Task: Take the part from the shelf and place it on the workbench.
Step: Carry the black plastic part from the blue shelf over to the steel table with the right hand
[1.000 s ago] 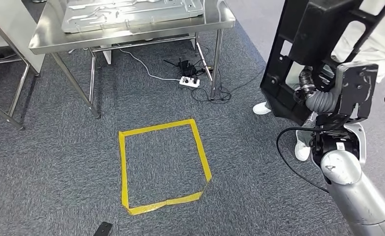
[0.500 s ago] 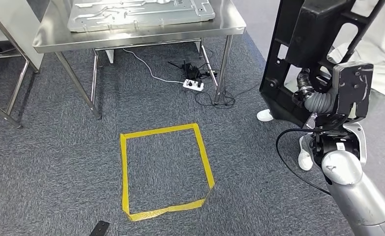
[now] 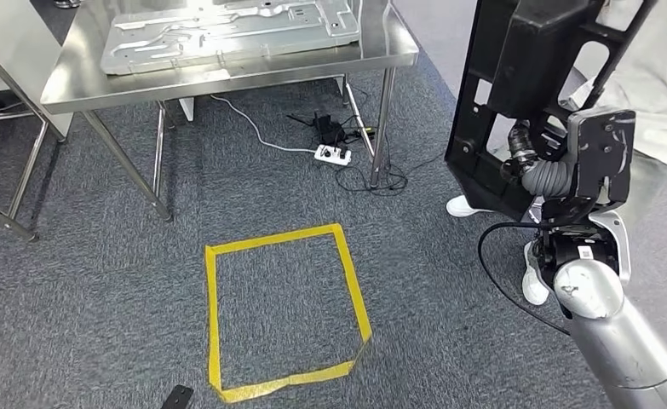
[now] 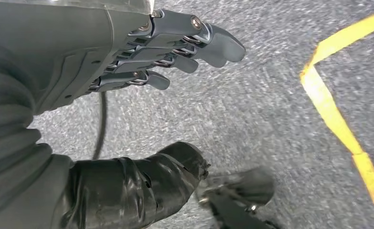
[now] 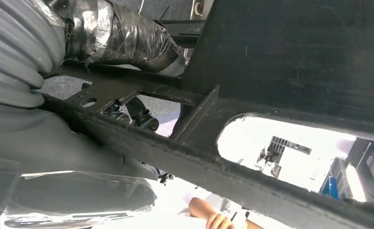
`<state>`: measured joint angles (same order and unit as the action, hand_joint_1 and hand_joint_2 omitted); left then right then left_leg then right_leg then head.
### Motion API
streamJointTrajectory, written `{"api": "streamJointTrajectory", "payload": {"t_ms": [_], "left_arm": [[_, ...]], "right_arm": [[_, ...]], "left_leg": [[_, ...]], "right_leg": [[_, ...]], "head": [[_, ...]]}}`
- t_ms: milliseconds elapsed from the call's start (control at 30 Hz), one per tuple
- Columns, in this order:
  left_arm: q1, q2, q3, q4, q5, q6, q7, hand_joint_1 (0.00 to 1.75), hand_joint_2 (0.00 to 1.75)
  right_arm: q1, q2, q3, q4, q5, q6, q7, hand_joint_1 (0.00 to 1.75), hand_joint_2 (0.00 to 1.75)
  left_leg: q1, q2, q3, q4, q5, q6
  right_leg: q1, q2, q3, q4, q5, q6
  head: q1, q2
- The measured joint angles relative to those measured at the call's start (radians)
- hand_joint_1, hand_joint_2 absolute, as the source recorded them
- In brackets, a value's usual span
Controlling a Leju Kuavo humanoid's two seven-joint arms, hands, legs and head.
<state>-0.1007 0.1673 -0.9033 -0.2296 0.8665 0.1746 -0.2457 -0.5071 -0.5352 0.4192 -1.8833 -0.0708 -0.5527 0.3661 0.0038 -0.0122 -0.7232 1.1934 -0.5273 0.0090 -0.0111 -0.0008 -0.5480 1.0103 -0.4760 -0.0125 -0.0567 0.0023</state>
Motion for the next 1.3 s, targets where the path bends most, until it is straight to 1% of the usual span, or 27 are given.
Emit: {"api": "streamJointTrajectory", "payload": {"t_ms": [33, 67, 100, 133, 233, 300, 333, 400, 433, 467, 500, 567, 633, 733, 767, 800, 833, 900, 933, 967, 1000, 1033, 1067, 1133, 1167, 1267, 1300], "left_arm": [[0.000, 0.000, 0.000, 0.000, 0.000, 0.000, 0.001, 0.00, 1.75], [0.000, 0.000, 0.000, 0.000, 0.001, 0.000, 0.002, 0.00, 1.75], [0.000, 0.000, 0.000, 0.000, 0.001, 0.000, 0.003, 0.00, 1.75], [0.000, 0.001, 0.000, 0.000, 0.001, -0.001, 0.004, 0.00, 1.75], [0.000, 0.001, 0.000, 0.000, 0.002, -0.002, 0.005, 0.00, 1.75], [-0.002, 0.001, 0.000, 0.000, 0.002, -0.004, 0.006, 0.00, 1.75], [-0.002, 0.001, 0.000, 0.000, 0.002, -0.005, 0.007, 0.00, 1.75], [-0.002, 0.001, 0.000, 0.000, 0.002, -0.006, 0.010, 0.00, 1.75], [-0.001, 0.001, 0.000, 0.000, 0.002, -0.007, 0.012, 0.00, 1.75], [0.000, 0.001, 0.000, 0.000, 0.002, -0.007, 0.013, 0.00, 1.75], [0.000, 0.001, 0.000, 0.000, 0.002, -0.007, 0.015, 0.00, 1.75], [0.000, 0.001, 0.000, 0.000, 0.002, -0.008, 0.018, 0.00, 1.75], [-0.003, 0.002, 0.000, 0.000, 0.003, -0.009, 0.022, 0.00, 1.75], [-0.003, 0.003, 0.000, 0.000, 0.003, -0.010, 0.024, 0.00, 1.75], [-0.004, 0.003, 0.000, 0.000, 0.003, -0.010, 0.024, 0.00, 1.75], [-0.006, 0.004, 0.000, 0.000, 0.003, -0.011, 0.023, 0.00, 1.75], [-0.008, 0.005, 0.000, 0.000, 0.003, -0.011, 0.023, 0.00, 1.75], [-0.008, 0.005, 0.000, 0.000, 0.003, -0.011, 0.022, 0.00, 1.75], [-0.006, 0.006, 0.000, 0.000, 0.003, -0.011, 0.022, 0.00, 1.75], [-0.004, 0.006, 0.000, 0.000, 0.003, -0.011, 0.022, 0.00, 1.75], [-0.003, 0.006, 0.000, 0.000, 0.003, -0.011, 0.022, 0.00, 1.75], [-0.002, 0.006, 0.000, 0.000, 0.002, -0.011, 0.022, 0.00, 1.75], [-0.002, 0.008, 0.000, 0.000, 0.002, -0.011, 0.022, 0.00, 1.75], [-0.001, 0.013, 0.000, 0.001, 0.002, -0.011, 0.023, 0.00, 1.75], [0.000, 0.015, 0.000, 0.001, 0.002, -0.011, 0.023, 0.00, 1.75], [0.000, 0.017, -0.001, 0.001, 0.002, -0.011, 0.024, 0.00, 1.75], [-0.001, 0.018, -0.001, 0.001, 0.002, -0.011, 0.024, 0.00, 1.75]], "right_arm": [[0.000, 0.000, 0.001, 0.000, 0.000, 0.000, 0.000, 1.75, 1.75], [0.000, 0.000, 0.003, 0.000, 0.000, 0.001, 0.000, 1.75, 1.75], [-0.001, 0.000, 0.004, 0.001, 0.001, 0.000, -0.001, 1.75, 1.75], [-0.001, 0.001, 0.005, 0.001, 0.002, 0.000, -0.001, 1.75, 1.75], [-0.001, 0.001, 0.006, 0.001, 0.004, -0.002, 0.000, 1.75, 1.75], [-0.003, 0.001, 0.007, 0.001, 0.009, -0.001, 0.001, 1.75, 1.75], [-0.003, 0.001, 0.007, 0.001, 0.012, -0.001, 0.002, 1.75, 1.75], [0.001, 0.001, 0.008, 0.001, 0.017, -0.001, 0.004, 1.75, 1.75], [0.004, 0.001, 0.009, 0.001, 0.018, -0.001, 0.005, 1.75, 1.75], [0.007, 0.001, 0.010, 0.001, 0.019, -0.001, 0.007, 1.75, 1.75], [0.008, 0.001, 0.010, 0.002, 0.019, -0.001, 0.008, 1.75, 1.75], [0.009, 0.001, 0.010, 0.002, 0.020, -0.001, 0.009, 1.75, 1.75], [0.013, 0.001, 0.011, 0.003, 0.021, -0.001, 0.009, 1.75, 1.75], [0.020, 0.000, 0.011, 0.005, 0.022, -0.001, 0.009, 1.75, 1.75], [0.021, 0.000, 0.011, 0.005, 0.022, -0.001, 0.007, 1.75, 1.75], [0.021, -0.001, 0.011, 0.005, 0.022, -0.001, 0.005, 1.75, 1.75], [0.021, -0.001, 0.011, 0.006, 0.022, 0.000, 0.003, 1.75, 1.75], [0.023, -0.001, 0.011, 0.006, 0.022, 0.003, -0.001, 1.75, 1.75], [0.025, -0.001, 0.011, 0.007, 0.022, 0.005, -0.001, 1.75, 1.75], [0.028, -0.001, 0.011, 0.007, 0.022, 0.007, -0.001, 1.75, 1.75], [0.029, -0.001, 0.011, 0.008, 0.022, 0.008, -0.001, 1.75, 1.75], [0.031, -0.001, 0.011, 0.008, 0.022, 0.010, -0.002, 1.75, 1.75], [0.031, -0.001, 0.011, 0.009, 0.022, 0.011, -0.002, 1.75, 1.75], [0.032, 0.000, 0.012, 0.012, 0.021, 0.011, -0.003, 1.75, 1.75], [0.034, 0.001, 0.012, 0.013, 0.021, 0.011, -0.004, 1.75, 1.75], [0.038, 0.002, 0.012, 0.016, 0.020, 0.011, -0.008, 1.75, 1.75], [0.037, 0.001, 0.012, 0.017, 0.019, 0.012, -0.011, 1.75, 1.75]], "left_leg": [[-0.001, 0.000, 0.018, -0.067, 0.054, 0.004], [-0.004, 0.001, 0.034, -0.121, 0.090, 0.009], [-0.007, 0.001, 0.045, -0.155, 0.112, 0.016], [-0.010, 0.001, 0.051, -0.169, 0.120, 0.022], [-0.010, -0.001, 0.071, -0.176, 0.111, 0.042], [-0.006, -0.002, 0.091, -0.181, 0.102, 0.053], [-0.006, -0.002, 0.099, -0.183, 0.095, 0.057], [-0.006, -0.002, 0.116, -0.183, 0.079, 0.059], [-0.006, -0.003, 0.127, -0.183, 0.069, 0.058], [-0.006, -0.004, 0.140, -0.182, 0.059, 0.057], [-0.006, -0.004, 0.154, -0.181, 0.048, 0.055], [-0.007, -0.005, 0.184, -0.179, 0.024, 0.049], [-0.008, -0.007, 0.199, -0.180, 0.002, 0.037], [-0.009, -0.006, 0.213, -0.175, -0.013, 0.019], [-0.008, -0.004, 0.212, -0.159, -0.017, 0.016], [-0.007, -0.003, 0.198, -0.130, -0.026, 0.011], [-0.005, -0.002, 0.167, -0.078, -0.041, 0.007], [-0.003, -0.001, 0.079, 0.050, -0.084, -0.001], [-0.003, 0.000, 0.039, 0.092, -0.099, -0.003], [-0.003, 0.000, 0.014, 0.103, -0.100, -0.003], [-0.004, 0.000, 0.005, 0.080, -0.080, -0.001], [-0.006, 0.000, 0.011, 0.026, -0.038, 0.007], [-0.010, -0.001, 0.024, -0.042, 0.023, 0.018], [-0.020, -0.002, 0.045, -0.136, 0.100, 0.038], [-0.024, -0.004, 0.051, -0.157, 0.115, 0.046], [-0.023, -0.004, 0.087, -0.186, 0.109, 0.057], [-0.019, -0.003, 0.102, -0.196, 0.107, 0.060]], "right_leg": [[0.000, 0.000, 0.012, 0.000, -0.011, 0.003], [0.000, 0.000, 0.024, 0.000, -0.021, 0.007], [0.001, 0.001, 0.031, -0.001, -0.029, 0.013], [0.001, 0.001, 0.036, 0.000, -0.034, 0.019], [0.001, 0.003, 0.039, 0.023, -0.036, 0.034], [0.000, 0.002, -0.005, 0.101, -0.047, 0.042], [-0.001, 0.002, -0.044, 0.163, -0.064, 0.046], [-0.002, 0.002, -0.126, 0.270, -0.115, 0.053], [-0.002, 0.002, -0.153, 0.290, -0.131, 0.054], [-0.003, 0.001, -0.166, 0.279, -0.129, 0.054], [-0.004, 0.001, -0.164, 0.239, -0.102, 0.053], [-0.005, 0.001, -0.139, 0.112, 0.003, 0.048], [0.000, 0.000, -0.120, 0.036, 0.064, 0.037], [0.002, 0.003, -0.099, 0.023, 0.060, 0.015], [0.000, 0.003, -0.090, 0.020, 0.055, 0.008], [-0.001, 0.003, -0.080, 0.018, 0.051, 0.001], [-0.001, 0.003, -0.071, 0.017, 0.045, -0.004], [0.001, 0.003, -0.055, 0.017, 0.028, -0.010], [0.003, 0.004, -0.045, 0.017, 0.019, -0.011], [0.004, 0.004, -0.034, 0.018, 0.009, -0.011], [0.006, 0.005, -0.019, 0.017, -0.002, -0.011], [0.009, 0.005, -0.003, 0.017, -0.014, -0.011], [0.011, 0.005, 0.011, 0.016, -0.026, -0.010], [0.012, 0.008, 0.034, 0.013, -0.046, -0.004], [0.012, 0.009, 0.042, 0.011, -0.051, 0.001], [0.011, 0.011, 0.053, 0.022, -0.048, 0.014], [0.011, 0.010, 0.042, 0.047, -0.049, 0.018]], "head": [[0.000, 0.000], [0.001, 0.000], [0.002, 0.000], [0.002, 0.000], [0.004, 0.000], [0.007, 0.000], [0.010, 0.000], [0.011, 0.000], [0.012, 0.000], [0.012, 0.000], [0.013, 0.000], [0.012, 0.000], [0.012, 0.000], [0.011, 0.000], [0.012, 0.000], [0.011, 0.000], [0.011, 0.000], [0.010, 0.000], [0.010, 0.000], [0.010, 0.000], [0.010, 0.000], [0.010, 0.000], [0.011, 0.000], [0.014, 0.000], [0.014, 0.000], [0.014, 0.000], [0.015, 0.000]]}}
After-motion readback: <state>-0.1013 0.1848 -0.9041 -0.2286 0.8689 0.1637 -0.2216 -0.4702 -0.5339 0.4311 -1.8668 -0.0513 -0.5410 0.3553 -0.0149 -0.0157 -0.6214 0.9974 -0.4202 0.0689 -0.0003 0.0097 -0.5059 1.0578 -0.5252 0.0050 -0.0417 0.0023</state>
